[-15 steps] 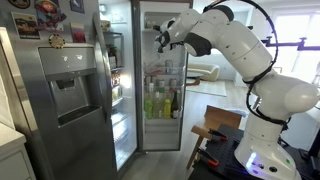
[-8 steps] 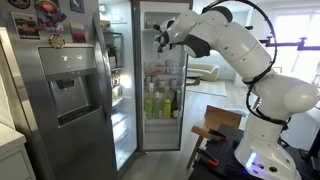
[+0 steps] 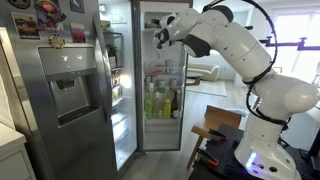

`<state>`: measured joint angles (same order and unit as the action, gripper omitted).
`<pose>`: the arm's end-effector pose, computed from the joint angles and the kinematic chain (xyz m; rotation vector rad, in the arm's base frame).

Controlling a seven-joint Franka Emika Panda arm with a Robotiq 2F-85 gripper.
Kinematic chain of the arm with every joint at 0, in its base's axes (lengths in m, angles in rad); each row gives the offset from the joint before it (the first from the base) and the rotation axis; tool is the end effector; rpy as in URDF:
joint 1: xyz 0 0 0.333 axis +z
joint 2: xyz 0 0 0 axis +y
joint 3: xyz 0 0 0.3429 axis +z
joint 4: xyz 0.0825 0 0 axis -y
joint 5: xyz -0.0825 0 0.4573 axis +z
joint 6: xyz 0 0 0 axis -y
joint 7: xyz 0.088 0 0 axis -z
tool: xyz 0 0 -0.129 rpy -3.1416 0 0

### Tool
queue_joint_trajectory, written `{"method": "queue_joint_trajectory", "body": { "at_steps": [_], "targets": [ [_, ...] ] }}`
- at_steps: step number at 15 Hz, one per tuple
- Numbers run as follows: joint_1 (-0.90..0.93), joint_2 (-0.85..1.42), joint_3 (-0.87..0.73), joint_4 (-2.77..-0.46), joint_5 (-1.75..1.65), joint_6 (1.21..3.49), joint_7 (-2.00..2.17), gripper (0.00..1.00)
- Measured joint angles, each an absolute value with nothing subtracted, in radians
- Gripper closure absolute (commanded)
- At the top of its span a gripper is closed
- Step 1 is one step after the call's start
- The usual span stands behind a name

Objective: Open the top compartment of the refrigerator door

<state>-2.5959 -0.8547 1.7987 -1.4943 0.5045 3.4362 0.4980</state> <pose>0.7378 -0.2760 0.6469 1.6302 -0.7762 2.0372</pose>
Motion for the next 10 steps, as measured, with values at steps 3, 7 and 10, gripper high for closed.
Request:
{"method": "queue_joint_trajectory", "body": {
  "at_steps": [3, 7, 10],
  "targets": [
    [-2.596, -0.855, 1.771, -1.462, 0.515, 3.436, 0.498, 0.0],
    [-2.596, -0.856, 1.734, -1.433, 0.534, 3.425, 0.498, 0.0],
    [-2.596, -0.86, 1.698, -1.407, 0.538, 3.377, 0.499, 0.0]
  ]
}}
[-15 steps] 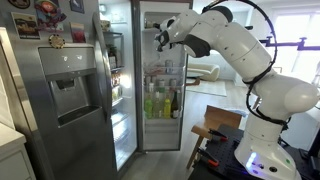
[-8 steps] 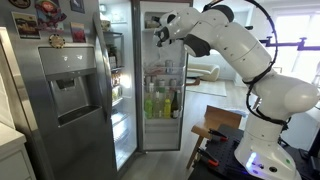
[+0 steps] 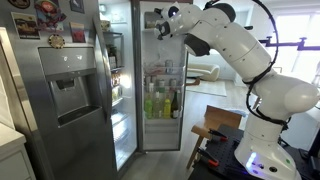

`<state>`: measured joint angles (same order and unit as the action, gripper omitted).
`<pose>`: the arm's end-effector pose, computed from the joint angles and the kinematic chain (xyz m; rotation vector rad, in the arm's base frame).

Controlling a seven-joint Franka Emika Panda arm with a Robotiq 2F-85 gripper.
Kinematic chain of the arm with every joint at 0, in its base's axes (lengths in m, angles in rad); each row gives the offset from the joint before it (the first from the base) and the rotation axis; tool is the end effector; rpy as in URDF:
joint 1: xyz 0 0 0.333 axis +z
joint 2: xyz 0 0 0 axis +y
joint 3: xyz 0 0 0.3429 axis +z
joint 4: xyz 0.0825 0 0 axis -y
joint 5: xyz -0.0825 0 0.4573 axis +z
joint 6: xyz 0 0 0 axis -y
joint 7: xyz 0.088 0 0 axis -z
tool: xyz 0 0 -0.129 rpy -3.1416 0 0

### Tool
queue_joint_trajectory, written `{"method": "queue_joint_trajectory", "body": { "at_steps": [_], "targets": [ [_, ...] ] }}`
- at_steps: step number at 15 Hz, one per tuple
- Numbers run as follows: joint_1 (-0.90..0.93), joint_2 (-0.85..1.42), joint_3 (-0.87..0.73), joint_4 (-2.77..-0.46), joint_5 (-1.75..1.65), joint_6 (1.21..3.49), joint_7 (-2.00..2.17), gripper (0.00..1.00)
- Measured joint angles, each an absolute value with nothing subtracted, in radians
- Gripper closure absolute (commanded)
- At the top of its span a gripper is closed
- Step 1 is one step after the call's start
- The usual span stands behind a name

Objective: Open the top compartment of the refrigerator door

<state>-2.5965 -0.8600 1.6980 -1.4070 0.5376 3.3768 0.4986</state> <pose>0.7245 -0.2743 0.7197 1.5340 -0.7614 2.0840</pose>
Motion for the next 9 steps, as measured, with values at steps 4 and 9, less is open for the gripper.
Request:
{"method": "queue_joint_trajectory", "body": {
  "at_steps": [4, 9],
  "targets": [
    [-2.596, -0.874, 1.635, -1.353, 0.538, 3.262, 0.521, 0.0],
    [-2.596, -0.878, 1.575, -1.283, 0.532, 3.095, 0.551, 0.0]
  ]
}}
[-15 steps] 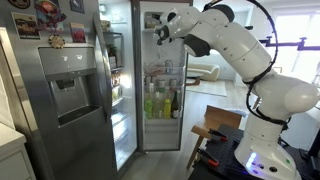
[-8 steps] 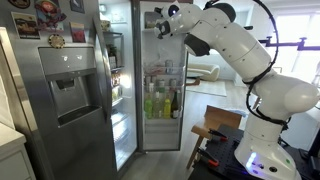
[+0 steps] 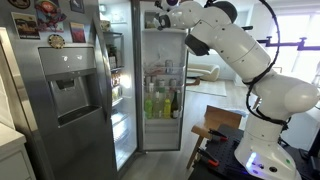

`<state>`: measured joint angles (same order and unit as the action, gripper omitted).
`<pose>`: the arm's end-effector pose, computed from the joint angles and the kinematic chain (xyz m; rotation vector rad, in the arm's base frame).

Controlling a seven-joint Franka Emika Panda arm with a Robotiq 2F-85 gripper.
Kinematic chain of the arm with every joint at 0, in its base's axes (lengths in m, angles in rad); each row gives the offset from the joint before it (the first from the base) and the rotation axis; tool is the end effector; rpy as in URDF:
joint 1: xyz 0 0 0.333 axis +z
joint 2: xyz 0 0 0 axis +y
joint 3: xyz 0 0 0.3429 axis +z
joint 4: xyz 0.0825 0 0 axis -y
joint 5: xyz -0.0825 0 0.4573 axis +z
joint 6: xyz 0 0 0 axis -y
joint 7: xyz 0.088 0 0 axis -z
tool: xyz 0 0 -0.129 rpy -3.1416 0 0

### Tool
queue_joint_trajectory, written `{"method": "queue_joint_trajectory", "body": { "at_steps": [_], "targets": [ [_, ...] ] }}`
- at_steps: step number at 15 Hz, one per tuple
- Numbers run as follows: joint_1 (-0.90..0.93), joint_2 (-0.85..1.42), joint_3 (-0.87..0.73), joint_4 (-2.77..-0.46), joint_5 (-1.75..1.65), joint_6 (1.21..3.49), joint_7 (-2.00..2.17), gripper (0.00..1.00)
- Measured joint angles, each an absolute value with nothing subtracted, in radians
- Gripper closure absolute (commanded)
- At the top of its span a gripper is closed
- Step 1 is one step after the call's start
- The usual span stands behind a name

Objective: Open the top compartment of the refrigerator door

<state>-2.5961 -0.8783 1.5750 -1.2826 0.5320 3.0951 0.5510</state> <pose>0.7252 -0.2676 0.7828 1.5840 -0.8681 1.9690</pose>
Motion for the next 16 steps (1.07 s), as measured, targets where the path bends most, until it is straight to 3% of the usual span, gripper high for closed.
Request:
{"method": "queue_joint_trajectory", "body": {
  "at_steps": [10, 16],
  "targets": [
    [-2.596, -0.878, 1.493, -1.189, 0.471, 2.762, 0.616, 0.0],
    [-2.6, -0.878, 1.484, -1.196, 0.437, 2.712, 0.663, 0.0]
  ]
}}
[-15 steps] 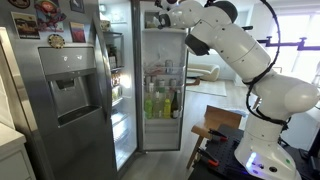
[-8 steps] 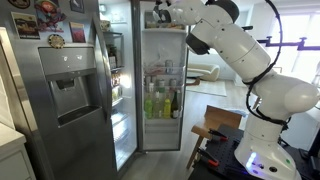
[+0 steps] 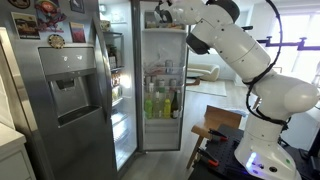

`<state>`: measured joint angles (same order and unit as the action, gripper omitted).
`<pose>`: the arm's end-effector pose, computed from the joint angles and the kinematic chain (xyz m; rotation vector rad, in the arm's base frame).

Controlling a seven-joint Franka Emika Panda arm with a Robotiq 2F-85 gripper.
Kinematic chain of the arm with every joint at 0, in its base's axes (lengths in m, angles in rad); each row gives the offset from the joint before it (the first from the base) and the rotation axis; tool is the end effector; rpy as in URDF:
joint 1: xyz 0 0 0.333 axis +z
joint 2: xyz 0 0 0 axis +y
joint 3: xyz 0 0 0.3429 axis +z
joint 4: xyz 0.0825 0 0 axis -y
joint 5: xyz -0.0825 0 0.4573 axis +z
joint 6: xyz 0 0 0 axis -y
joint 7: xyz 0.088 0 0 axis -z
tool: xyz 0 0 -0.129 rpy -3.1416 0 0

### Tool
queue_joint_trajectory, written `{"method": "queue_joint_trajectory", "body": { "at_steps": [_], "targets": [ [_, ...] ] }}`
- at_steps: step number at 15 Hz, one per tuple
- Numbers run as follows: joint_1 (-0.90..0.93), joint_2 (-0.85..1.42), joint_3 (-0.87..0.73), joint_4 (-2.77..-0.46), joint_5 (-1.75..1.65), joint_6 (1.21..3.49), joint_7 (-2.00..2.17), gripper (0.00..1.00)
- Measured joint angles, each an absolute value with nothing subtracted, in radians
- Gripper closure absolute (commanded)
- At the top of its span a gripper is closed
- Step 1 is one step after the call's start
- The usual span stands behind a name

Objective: Open the top compartment of the refrigerator door

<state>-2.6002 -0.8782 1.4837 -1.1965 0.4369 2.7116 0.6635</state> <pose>0.7175 -0.2795 0.8073 1.6545 -1.1049 1.6901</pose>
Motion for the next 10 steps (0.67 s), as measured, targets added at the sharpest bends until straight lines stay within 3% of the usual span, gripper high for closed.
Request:
{"method": "queue_joint_trajectory", "body": {
  "at_steps": [10],
  "targets": [
    [-2.607, -0.878, 1.475, -1.203, 0.436, 2.68, 0.679, 0.0]
  ]
}}
